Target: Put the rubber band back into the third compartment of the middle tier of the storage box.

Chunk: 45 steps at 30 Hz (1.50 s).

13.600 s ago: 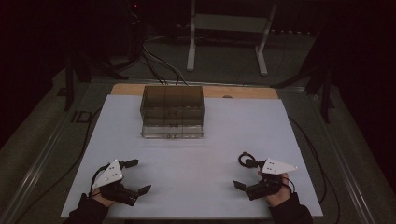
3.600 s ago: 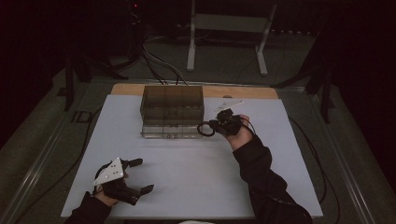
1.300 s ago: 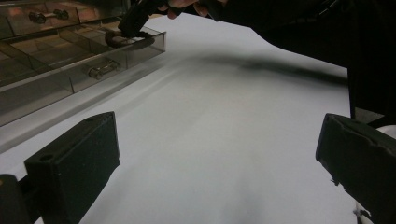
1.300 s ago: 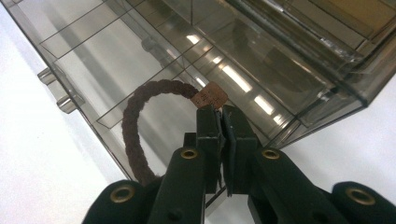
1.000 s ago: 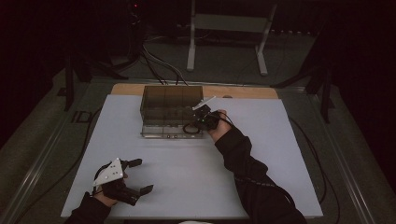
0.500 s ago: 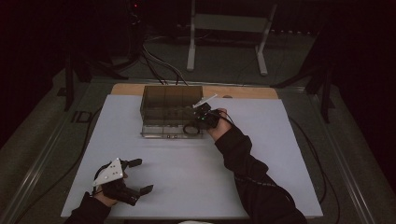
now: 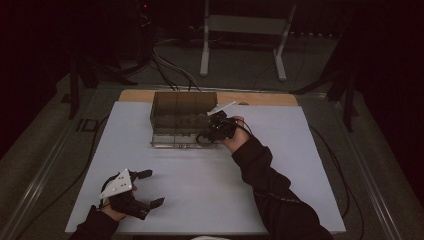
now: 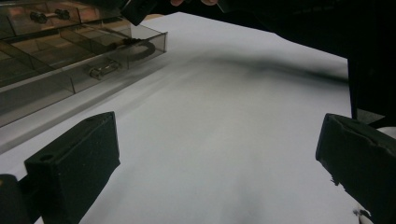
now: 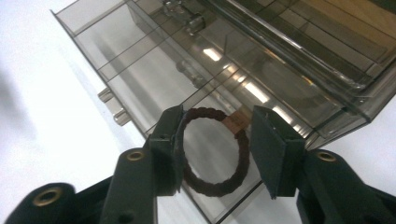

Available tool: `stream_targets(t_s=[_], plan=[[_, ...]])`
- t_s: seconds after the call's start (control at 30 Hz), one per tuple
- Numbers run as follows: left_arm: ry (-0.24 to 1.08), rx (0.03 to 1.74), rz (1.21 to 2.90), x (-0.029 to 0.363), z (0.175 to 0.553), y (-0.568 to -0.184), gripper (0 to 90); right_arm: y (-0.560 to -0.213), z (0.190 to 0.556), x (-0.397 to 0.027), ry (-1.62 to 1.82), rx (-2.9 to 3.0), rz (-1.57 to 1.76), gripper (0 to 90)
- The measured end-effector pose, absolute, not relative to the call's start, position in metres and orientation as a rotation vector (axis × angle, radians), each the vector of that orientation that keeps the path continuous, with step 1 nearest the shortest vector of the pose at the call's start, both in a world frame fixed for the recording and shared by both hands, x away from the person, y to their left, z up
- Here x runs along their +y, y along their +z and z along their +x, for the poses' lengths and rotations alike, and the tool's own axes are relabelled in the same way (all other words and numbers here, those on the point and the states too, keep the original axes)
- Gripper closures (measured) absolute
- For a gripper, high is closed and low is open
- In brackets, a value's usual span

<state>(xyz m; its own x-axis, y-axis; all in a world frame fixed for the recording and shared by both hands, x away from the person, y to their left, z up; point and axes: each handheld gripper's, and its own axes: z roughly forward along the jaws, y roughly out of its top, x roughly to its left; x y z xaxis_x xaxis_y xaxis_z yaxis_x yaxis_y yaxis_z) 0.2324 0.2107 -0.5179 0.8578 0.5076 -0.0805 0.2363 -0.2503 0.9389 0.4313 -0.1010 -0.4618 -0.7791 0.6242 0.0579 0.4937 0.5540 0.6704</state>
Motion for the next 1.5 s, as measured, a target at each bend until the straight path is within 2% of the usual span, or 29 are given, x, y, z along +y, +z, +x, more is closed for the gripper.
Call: stream_targets(t_s=[0.1,0.17,0.37,0.4,0.6,0.7,1.13,1.5], plan=[[0.281,0.563,1.839,0.21,0.233,-0.518,0.3,-0.463,0.429,-0.1,1.031,2.598,0.934,44.2],[0.28,0.563,1.84,0.21,0.233,-0.518,0.3,-0.464,0.429,-0.1,1.034,2.601,0.932,43.4],[0.277,0.566,1.838,0.211,0.234,-0.519,0.3,-0.459,0.421,-0.098,1.063,2.596,0.915,33.1],[0.278,0.567,1.835,0.212,0.234,-0.519,0.3,-0.456,0.418,-0.096,1.083,2.576,0.906,23.8],[0.284,0.569,1.824,0.213,0.236,-0.517,0.3,-0.449,0.413,-0.093,1.132,2.572,0.886,3.9],[0.284,0.572,1.827,0.213,0.235,-0.517,0.3,-0.446,0.413,-0.094,1.193,2.582,0.875,0.0],[0.289,0.564,1.835,0.212,0.234,-0.517,0.3,-0.436,0.408,-0.102,1.242,2.524,0.853,0.0],[0.291,0.561,1.837,0.213,0.234,-0.517,0.3,-0.425,0.393,-0.128,1.274,2.484,0.819,0.0]])
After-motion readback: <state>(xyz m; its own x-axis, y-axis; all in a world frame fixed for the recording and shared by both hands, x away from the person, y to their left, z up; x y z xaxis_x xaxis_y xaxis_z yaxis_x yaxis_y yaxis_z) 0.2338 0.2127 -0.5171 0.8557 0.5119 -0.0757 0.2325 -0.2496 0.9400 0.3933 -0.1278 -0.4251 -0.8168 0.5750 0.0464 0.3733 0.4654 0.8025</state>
